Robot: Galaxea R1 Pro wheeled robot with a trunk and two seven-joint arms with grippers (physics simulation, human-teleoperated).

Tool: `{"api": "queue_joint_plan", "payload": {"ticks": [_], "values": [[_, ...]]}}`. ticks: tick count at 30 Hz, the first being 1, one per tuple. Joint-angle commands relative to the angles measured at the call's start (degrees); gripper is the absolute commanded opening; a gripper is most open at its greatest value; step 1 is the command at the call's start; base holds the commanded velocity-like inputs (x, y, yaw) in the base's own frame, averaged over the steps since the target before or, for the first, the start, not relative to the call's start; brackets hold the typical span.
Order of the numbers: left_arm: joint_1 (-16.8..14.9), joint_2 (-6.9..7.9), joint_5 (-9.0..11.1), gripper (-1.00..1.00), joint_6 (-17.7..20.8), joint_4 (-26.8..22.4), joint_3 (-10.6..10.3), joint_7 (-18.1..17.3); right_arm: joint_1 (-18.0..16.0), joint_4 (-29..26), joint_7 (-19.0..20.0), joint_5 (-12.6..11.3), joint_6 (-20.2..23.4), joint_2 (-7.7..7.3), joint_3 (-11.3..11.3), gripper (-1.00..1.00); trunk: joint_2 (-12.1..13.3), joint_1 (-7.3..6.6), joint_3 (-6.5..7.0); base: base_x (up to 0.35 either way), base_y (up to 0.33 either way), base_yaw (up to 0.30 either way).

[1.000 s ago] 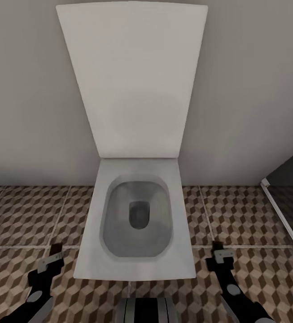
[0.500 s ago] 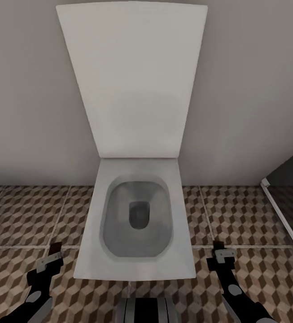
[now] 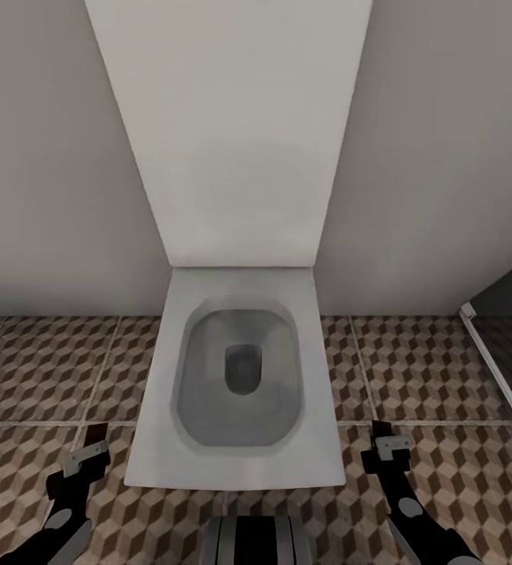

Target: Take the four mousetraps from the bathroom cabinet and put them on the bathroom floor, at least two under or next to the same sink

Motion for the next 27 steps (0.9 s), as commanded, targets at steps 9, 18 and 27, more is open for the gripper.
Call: {"api": "queue_joint_plan", "payload": {"ticks": [9,18,27], "values": [[-0.1,0.04,0.3,-1.00,-0.2,0.0,-0.5,0.6,0.0,0.0,-0.4,0.3,0.0,-0.04,0.4,-1.00,0.0,-0.01,-0.03,0.000,0.000,0.000],[0.0,0.20,0.3,-1.00,-0.2,0.0,-0.5,0.7,0.0,0.0,-0.4,0.3,0.0,-0.04,0.5,-1.00,-0.1,0.07,-0.70,0.000,0.000,0.000],[0.0,0.13,0.3,-1.00,-0.2,0.0,-0.5,0.8,0.0,0.0,-0.4,0.3,0.0,-0.04,0.4,-1.00,-0.1,0.17,-1.59,0.000,0.000,0.000]]}}
